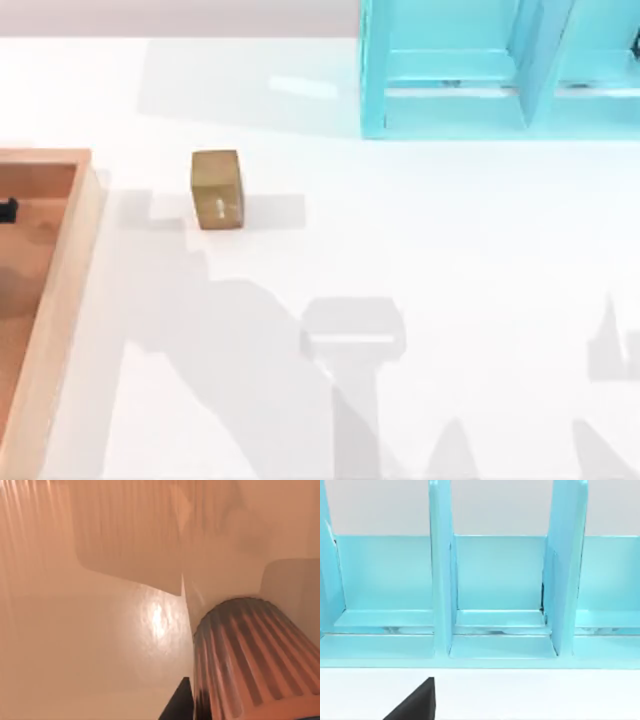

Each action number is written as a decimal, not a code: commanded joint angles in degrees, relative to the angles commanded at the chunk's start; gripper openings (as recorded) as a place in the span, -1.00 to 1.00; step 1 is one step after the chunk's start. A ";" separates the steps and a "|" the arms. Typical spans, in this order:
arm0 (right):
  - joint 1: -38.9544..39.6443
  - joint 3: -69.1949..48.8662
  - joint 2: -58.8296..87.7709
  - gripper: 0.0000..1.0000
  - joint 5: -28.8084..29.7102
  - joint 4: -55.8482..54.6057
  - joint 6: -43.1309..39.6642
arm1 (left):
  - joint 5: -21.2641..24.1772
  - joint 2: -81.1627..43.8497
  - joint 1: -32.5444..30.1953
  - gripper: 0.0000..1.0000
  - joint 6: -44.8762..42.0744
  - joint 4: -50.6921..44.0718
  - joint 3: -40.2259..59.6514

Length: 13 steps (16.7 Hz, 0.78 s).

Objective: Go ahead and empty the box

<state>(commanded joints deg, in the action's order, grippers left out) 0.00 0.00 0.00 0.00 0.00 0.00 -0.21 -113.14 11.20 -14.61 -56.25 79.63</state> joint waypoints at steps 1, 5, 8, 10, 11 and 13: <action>0.00 0.00 0.00 1.00 0.00 0.00 0.00 | 0.00 0.00 0.00 -1.00 0.00 0.00 0.00; 0.00 0.00 0.00 1.00 0.00 0.00 0.00 | 0.00 0.00 0.00 -1.00 0.00 0.00 0.00; 0.00 0.00 0.00 1.00 0.00 0.00 0.00 | 0.00 0.00 0.00 -1.00 0.00 0.00 0.00; 0.00 0.00 0.00 1.00 0.00 0.00 0.00 | 0.01 0.20 0.05 -1.00 -0.09 -0.09 0.09; 0.00 0.00 0.00 1.00 0.00 0.00 0.00 | 0.25 0.61 0.08 -1.00 -0.15 -0.73 0.65; 0.00 0.00 0.00 1.00 0.00 0.00 0.00 | 1.10 2.34 0.22 -1.00 -0.49 -3.70 3.32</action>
<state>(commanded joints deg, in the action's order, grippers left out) 0.00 0.00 0.00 0.00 0.00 0.00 0.89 -110.81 11.41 -15.10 -59.96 82.95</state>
